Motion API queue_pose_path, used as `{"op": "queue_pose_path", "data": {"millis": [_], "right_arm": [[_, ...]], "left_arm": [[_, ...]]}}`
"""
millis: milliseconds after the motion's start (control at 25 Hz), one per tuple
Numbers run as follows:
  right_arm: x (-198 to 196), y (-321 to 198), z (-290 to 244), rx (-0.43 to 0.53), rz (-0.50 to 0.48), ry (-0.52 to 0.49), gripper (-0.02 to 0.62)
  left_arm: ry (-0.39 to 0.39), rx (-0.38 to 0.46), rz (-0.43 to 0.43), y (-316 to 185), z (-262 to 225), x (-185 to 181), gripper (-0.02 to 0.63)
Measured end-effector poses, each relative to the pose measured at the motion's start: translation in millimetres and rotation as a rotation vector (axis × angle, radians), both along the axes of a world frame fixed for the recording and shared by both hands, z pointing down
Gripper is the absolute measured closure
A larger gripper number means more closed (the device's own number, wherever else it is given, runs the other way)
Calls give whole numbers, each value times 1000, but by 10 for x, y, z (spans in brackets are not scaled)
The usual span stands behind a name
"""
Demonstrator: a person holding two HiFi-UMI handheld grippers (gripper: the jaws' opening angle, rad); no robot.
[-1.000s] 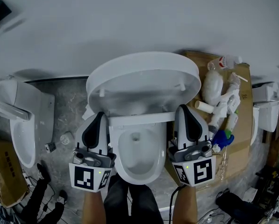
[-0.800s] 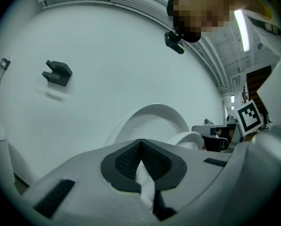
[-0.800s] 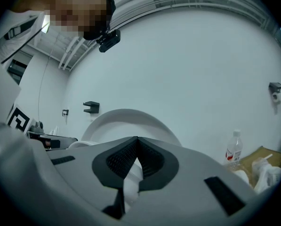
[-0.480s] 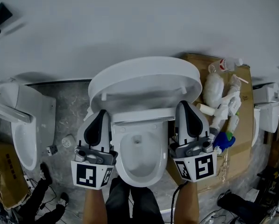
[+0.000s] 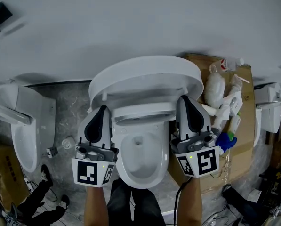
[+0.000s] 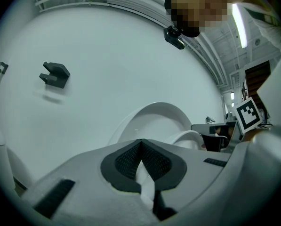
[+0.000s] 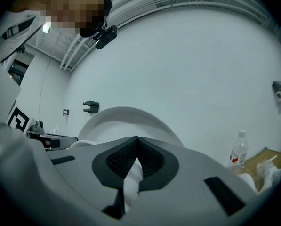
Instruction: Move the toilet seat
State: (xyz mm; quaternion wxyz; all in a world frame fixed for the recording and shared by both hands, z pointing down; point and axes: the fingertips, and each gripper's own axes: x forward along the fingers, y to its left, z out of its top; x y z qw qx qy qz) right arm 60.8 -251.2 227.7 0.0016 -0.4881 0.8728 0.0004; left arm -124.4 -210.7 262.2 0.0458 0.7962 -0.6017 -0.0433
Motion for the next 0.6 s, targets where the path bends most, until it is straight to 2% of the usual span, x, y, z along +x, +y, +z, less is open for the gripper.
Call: {"op": "queue_pose_path", "data": {"millis": [600], "right_arm": [[-4,-12,-3,7,6,-3,584]], "left_arm": [[-16,12,7,2,-16,5,598]]}}
